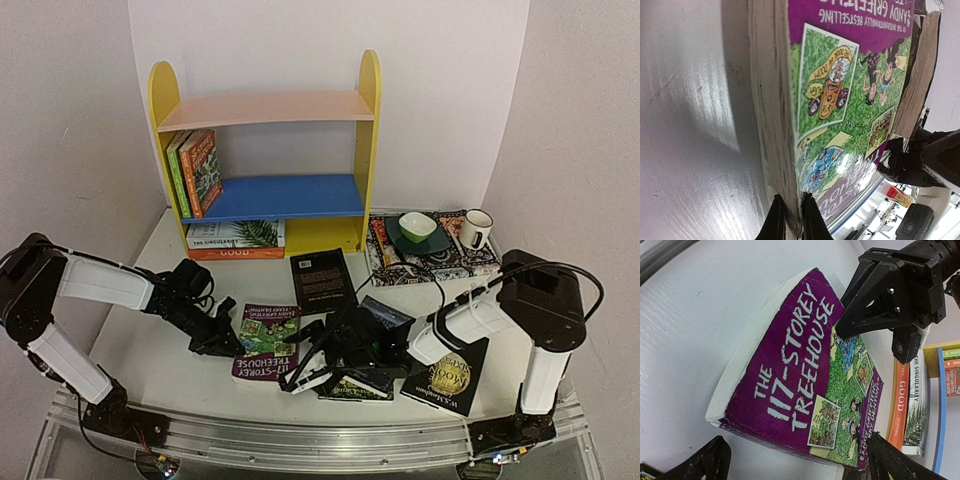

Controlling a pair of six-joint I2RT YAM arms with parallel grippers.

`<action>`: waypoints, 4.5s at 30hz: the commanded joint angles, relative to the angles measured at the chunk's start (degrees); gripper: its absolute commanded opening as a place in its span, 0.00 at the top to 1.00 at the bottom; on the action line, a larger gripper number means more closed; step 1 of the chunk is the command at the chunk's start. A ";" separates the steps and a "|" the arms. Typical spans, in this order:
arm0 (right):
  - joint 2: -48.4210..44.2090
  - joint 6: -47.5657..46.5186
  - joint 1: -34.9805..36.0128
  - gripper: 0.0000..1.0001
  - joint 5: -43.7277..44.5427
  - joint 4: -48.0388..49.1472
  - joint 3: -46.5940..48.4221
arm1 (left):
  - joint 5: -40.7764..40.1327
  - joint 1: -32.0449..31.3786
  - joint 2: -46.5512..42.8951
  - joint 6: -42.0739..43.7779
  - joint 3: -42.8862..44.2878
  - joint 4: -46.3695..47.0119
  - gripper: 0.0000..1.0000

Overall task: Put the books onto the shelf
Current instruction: Pick up the book from the center of the board, then pass from the right arm to the left, then pass from the left arm to the right

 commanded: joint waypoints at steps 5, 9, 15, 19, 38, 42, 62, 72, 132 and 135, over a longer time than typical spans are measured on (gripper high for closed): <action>3.57 -9.31 0.99 0.05 2.84 0.52 3.16 | 9.06 0.26 1.15 4.40 0.29 2.40 1.00; 4.67 -9.33 1.17 0.24 3.11 3.08 3.92 | 9.08 0.24 2.30 4.68 -0.01 2.41 1.00; 1.15 -5.29 1.35 0.69 2.82 4.88 3.19 | 7.35 0.26 -2.55 4.27 -0.26 1.96 0.70; -2.80 -1.53 1.37 1.00 3.96 4.82 2.81 | 2.86 0.34 -9.73 4.60 1.13 -1.82 0.41; -17.67 40.23 1.37 1.00 32.98 -22.00 21.48 | -12.58 0.14 -39.18 6.68 9.27 -9.79 0.03; -16.84 57.94 1.42 1.00 40.98 -33.35 29.52 | -13.61 -1.22 -38.29 5.55 8.15 -5.82 0.04; -11.29 121.27 -0.39 1.00 47.63 -69.85 48.12 | -47.03 -25.58 -20.49 17.31 13.27 9.90 0.02; -10.91 143.20 -1.53 1.00 41.74 -71.83 44.43 | -39.35 -29.69 -10.74 24.04 18.69 12.19 0.01; -28.85 88.83 -18.79 0.02 2.24 -52.66 22.41 | -30.48 -20.28 -19.09 13.88 16.25 13.65 1.00; -28.94 89.80 -18.89 0.02 -6.83 -48.03 20.14 | -26.71 -18.01 -21.36 11.45 16.99 13.78 1.00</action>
